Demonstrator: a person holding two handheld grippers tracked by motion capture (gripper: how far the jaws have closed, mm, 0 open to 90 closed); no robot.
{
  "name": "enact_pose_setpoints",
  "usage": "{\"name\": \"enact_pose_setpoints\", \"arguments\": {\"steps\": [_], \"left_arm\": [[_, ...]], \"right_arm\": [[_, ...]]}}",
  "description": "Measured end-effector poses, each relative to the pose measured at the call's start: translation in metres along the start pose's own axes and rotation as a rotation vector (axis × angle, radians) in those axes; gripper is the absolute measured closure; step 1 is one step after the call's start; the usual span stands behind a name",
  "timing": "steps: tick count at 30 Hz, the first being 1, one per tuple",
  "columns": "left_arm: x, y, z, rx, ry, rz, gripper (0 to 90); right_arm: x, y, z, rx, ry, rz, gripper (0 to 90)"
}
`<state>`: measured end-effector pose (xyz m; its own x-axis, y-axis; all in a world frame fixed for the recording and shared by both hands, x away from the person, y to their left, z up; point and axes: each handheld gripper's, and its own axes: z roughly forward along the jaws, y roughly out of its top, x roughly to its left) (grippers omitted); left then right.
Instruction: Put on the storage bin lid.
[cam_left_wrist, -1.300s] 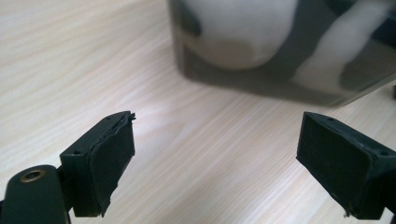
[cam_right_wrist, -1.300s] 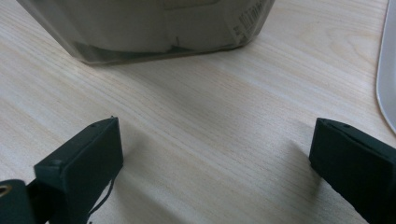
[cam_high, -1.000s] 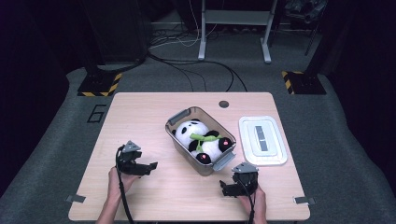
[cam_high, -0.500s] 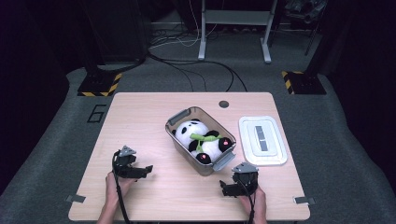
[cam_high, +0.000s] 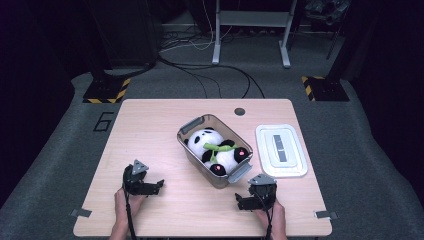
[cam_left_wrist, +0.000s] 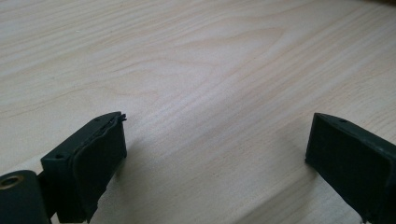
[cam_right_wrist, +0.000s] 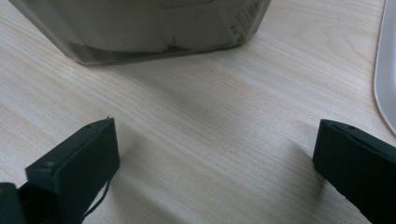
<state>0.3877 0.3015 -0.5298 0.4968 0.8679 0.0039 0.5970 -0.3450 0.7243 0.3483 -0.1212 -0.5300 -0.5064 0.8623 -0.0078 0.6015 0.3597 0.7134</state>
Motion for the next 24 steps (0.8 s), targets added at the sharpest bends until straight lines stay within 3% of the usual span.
{"name": "enact_pose_setpoints", "arguments": {"steps": [9,11,13,16,24], "left_arm": [[-0.001,0.0,0.001,-0.009,0.006,-0.011,4.9],[-0.001,0.0,0.001,-0.009,0.006,-0.008,4.9],[-0.002,0.0,0.001,-0.006,0.004,-0.005,5.0],[-0.002,0.0,0.001,-0.006,0.002,-0.004,5.0],[-0.002,0.001,0.001,-0.002,-0.002,0.006,5.0]], "right_arm": [[-0.002,0.003,-0.001,0.023,0.006,0.0,0.0],[-0.008,0.003,-0.003,0.003,-0.026,-0.01,4.7],[-0.02,0.007,-0.009,-0.028,-0.026,0.013,7.0],[-0.043,0.016,-0.018,-0.059,-0.071,0.054,5.8],[-0.092,0.043,-0.018,-0.066,-0.149,0.094,3.2]]}}
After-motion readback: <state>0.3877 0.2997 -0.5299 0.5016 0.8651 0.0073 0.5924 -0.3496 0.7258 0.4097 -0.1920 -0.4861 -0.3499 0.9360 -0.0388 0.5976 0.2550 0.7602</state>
